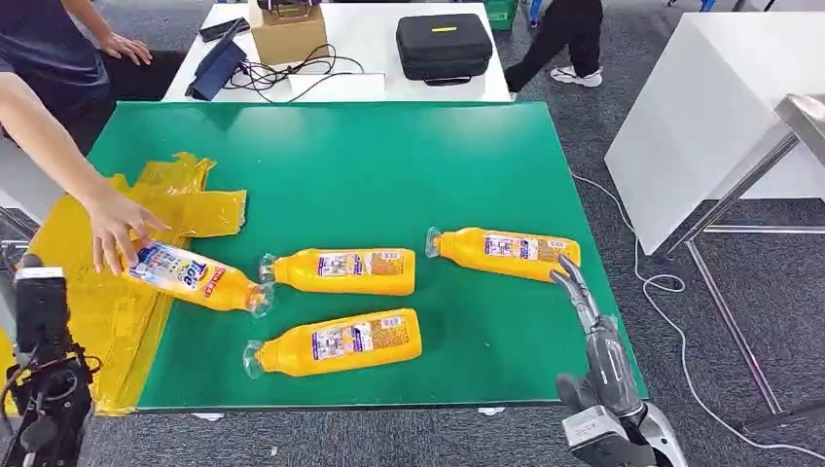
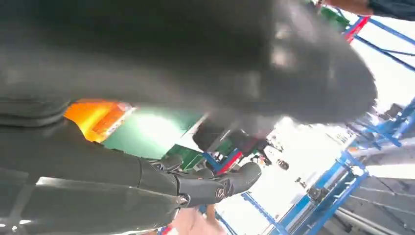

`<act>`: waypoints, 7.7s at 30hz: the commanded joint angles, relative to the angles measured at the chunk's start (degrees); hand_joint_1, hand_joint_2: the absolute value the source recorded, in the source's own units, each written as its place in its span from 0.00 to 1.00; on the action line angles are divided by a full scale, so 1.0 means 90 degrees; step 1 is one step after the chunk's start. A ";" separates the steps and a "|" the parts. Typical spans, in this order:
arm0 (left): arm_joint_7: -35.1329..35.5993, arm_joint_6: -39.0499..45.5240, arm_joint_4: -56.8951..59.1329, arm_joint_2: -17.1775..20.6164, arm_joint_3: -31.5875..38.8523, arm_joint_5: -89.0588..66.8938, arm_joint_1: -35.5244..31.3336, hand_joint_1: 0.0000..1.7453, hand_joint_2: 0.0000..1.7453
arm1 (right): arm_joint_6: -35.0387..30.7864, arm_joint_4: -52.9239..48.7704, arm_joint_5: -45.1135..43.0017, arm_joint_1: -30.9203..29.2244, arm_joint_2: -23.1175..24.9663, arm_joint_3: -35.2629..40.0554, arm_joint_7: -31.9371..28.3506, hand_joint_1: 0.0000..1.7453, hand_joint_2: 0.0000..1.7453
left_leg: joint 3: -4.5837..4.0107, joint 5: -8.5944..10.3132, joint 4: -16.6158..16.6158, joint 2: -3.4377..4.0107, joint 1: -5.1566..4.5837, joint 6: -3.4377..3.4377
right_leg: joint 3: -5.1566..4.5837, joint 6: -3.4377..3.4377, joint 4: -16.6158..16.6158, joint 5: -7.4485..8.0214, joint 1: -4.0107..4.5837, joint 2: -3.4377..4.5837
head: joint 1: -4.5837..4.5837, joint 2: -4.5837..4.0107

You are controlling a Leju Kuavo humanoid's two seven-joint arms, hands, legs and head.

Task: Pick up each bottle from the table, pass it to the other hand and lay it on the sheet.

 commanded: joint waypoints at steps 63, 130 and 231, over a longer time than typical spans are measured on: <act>0.0172 -0.3546 0.1750 0.0867 -0.3472 0.5028 -0.2623 0.00 0.00 | -0.0903 0.7053 0.4602 -0.3655 0.2339 0.4145 0.3646 0.00 1.00 | 0.0016 0.0036 -0.0008 0.0011 0.0008 -0.0025 | 0.0002 -0.0031 0.0007 0.0032 0.0011 -0.0014 | 0.0005 0.0000; 0.0217 -0.4316 0.0996 -0.0186 -0.2720 0.4152 -0.1756 0.00 0.00 | -0.0357 0.3812 0.3786 -0.1428 0.1657 0.1456 0.2245 1.00 1.00 | 0.0092 0.0022 -0.0026 -0.0052 -0.0005 -0.0013 | 0.0030 -0.0003 -0.0020 -0.0008 -0.0004 -0.0066 | 0.0002 0.0000; 0.1437 -0.3571 -0.3151 -0.2233 -0.1401 0.3164 -0.0176 1.00 1.00 | -0.0922 0.5609 -0.0982 -0.5546 0.3264 0.6213 0.3132 1.00 1.00 | -0.0029 0.0027 -0.0001 0.0014 -0.0014 0.0007 | -0.0035 0.0014 0.0001 0.0027 -0.0013 -0.0010 | 0.0002 0.0000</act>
